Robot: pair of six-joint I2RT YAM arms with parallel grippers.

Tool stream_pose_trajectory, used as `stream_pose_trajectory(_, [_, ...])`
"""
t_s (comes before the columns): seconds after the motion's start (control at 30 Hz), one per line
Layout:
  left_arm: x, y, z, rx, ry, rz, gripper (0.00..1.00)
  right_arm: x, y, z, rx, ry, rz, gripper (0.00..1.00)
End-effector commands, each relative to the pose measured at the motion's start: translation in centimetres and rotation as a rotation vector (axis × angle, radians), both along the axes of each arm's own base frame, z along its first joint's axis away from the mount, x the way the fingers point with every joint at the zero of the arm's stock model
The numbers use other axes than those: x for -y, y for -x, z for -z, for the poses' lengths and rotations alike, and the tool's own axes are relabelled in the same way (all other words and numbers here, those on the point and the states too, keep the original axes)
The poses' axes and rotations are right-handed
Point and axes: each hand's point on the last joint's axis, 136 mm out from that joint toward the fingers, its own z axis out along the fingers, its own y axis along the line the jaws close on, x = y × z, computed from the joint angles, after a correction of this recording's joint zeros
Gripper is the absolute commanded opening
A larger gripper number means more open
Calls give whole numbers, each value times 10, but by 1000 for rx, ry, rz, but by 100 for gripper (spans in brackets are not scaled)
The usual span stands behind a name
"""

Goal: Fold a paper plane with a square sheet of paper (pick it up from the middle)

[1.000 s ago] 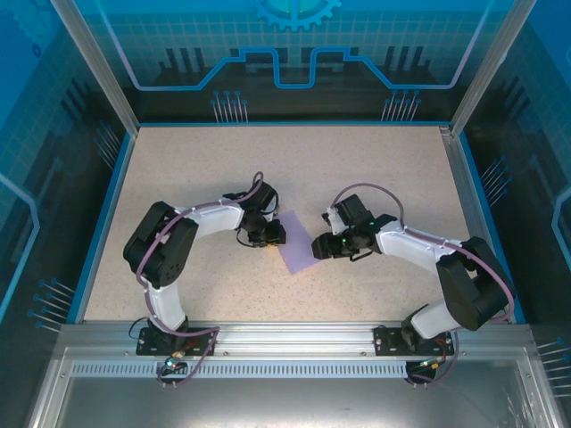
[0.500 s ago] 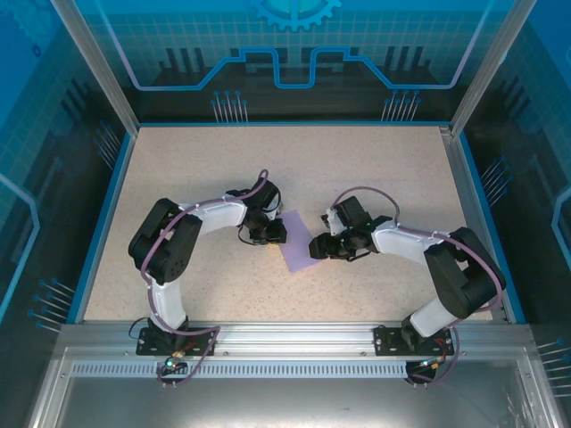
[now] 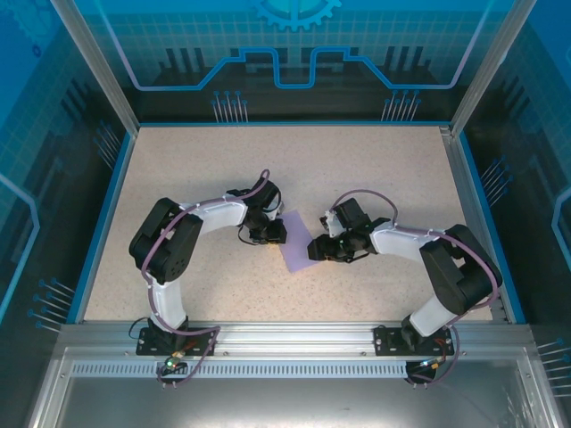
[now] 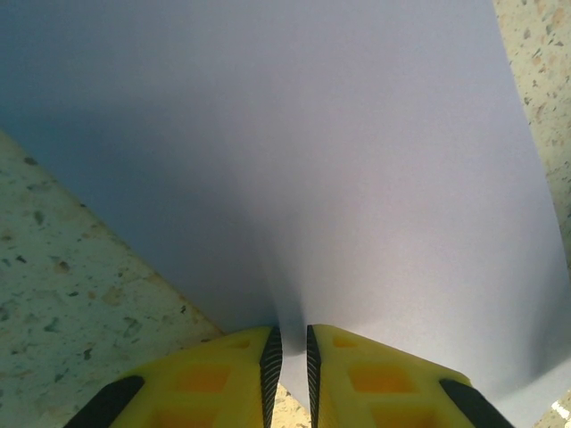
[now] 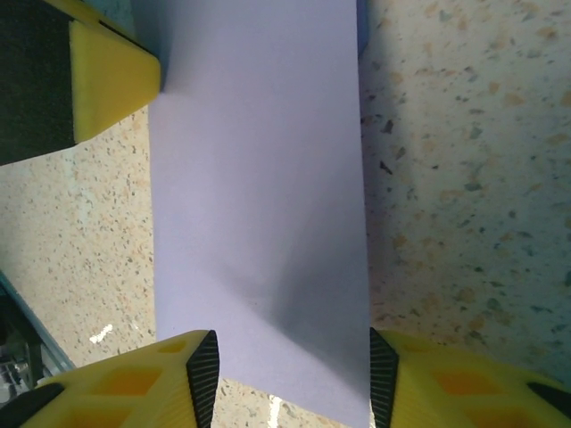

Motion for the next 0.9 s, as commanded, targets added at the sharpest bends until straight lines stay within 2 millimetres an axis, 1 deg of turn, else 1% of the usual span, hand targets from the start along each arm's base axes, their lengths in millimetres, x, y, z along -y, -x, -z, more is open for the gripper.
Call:
stream_pose_trajectory(0.0, [-16, 12, 26, -50, -98, 12, 21, -1, -2, -14, 5, -69, 19, 48])
stream_pose_trajectory(0.1, [-16, 12, 26, -53, -96, 12, 21, -1, -3, -19, 8, -81, 26, 46])
stream_pose_trajectory(0.2, [-16, 13, 27, -52, -97, 15, 21, -1, -3, -25, 16, -90, 26, 40])
stream_pose_trajectory(0.3, [-15, 13, 27, -54, -91, 16, 21, 3, -3, -29, 40, -45, 20, 32])
stream_pose_trajectory(0.37, [-15, 12, 27, -53, -89, 16, 21, 1, -5, -35, 51, -56, 19, 28])
stream_pose_trajectory(0.53, [-12, 10, 26, -54, -79, 17, 21, -4, -7, -39, 53, -78, 11, 20])
stream_pose_trajectory(0.87, [-9, 10, 23, -53, -66, 22, 20, -22, -15, -55, 79, -124, -23, 14])
